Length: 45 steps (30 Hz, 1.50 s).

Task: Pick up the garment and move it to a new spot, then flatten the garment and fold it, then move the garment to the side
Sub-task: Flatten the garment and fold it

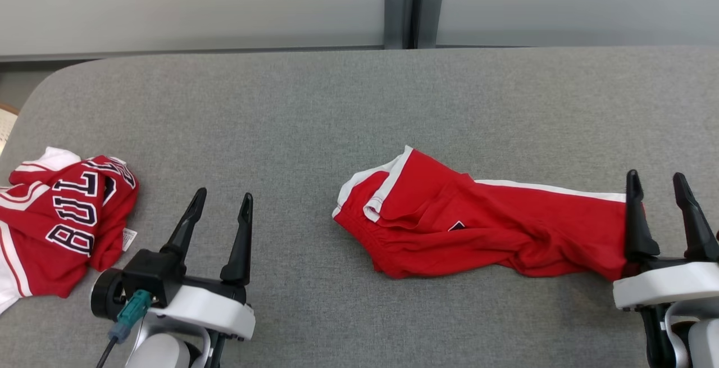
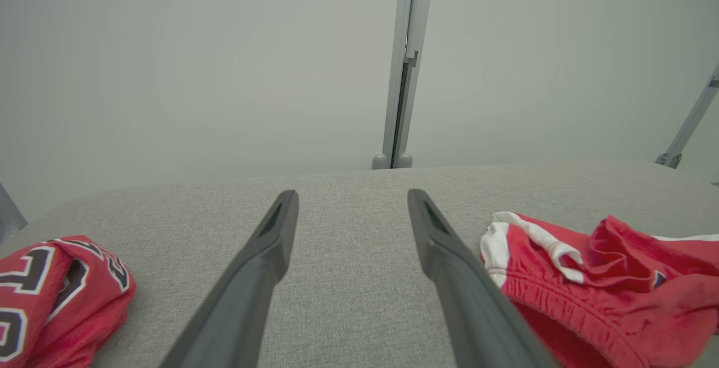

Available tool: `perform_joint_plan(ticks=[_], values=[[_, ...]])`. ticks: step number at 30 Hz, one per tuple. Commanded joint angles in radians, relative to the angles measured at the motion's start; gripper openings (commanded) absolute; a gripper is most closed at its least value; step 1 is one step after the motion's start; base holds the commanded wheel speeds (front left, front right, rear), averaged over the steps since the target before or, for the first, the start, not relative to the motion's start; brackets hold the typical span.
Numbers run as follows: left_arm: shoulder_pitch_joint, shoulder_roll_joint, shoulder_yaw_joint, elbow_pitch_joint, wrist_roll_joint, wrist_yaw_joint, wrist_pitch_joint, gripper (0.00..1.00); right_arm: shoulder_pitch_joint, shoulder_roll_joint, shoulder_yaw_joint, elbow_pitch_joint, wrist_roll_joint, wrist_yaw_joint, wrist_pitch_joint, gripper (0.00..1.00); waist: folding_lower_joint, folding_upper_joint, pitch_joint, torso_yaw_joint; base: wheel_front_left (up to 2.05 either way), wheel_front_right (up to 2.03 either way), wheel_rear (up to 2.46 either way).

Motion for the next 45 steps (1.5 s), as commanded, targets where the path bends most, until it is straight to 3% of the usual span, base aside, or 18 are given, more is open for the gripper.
perform_joint_plan(ticks=[1, 7, 15, 36, 45], values=[[0.019, 0.01, 0.004, -0.001, 0.0, 0.009, -0.004, 1.0, 0.03, -0.011, 0.027, -0.051, -0.018, 0.0, 0.013, 1.0, 0.0, -0.0001, -0.023, -0.007, 0.0, 0.0, 0.0], [0.052, 0.016, -0.007, -0.002, -0.001, 0.013, 0.004, 1.0, 0.132, -0.005, 0.093, -0.193, -0.048, 0.0, 0.083, 1.0, 0.0, -0.0001, -0.074, -0.01, 0.0, 0.0, 0.0], [0.082, 0.03, -0.014, -0.017, -0.004, 0.022, 0.025, 1.0, 0.221, 0.017, 0.112, -0.277, -0.051, 0.0, 0.145, 1.0, 0.0, -0.0001, -0.101, -0.017, 0.0, 0.0, 0.0], [0.07, 0.038, -0.028, -0.041, -0.01, 0.036, 0.031, 1.0, 0.209, 0.011, 0.121, -0.282, -0.04, 0.0, 0.172, 1.0, 0.0, -0.0001, -0.083, -0.004, 0.0, 0.0, 0.0], [0.013, 0.018, -0.044, -0.05, -0.003, 0.02, 0.021, 1.0, 0.066, -0.114, 0.268, -0.189, 0.005, 0.0, 0.258, 1.0, 0.0, -0.0001, 0.012, 0.044, 0.0, 0.0, 0.0]])
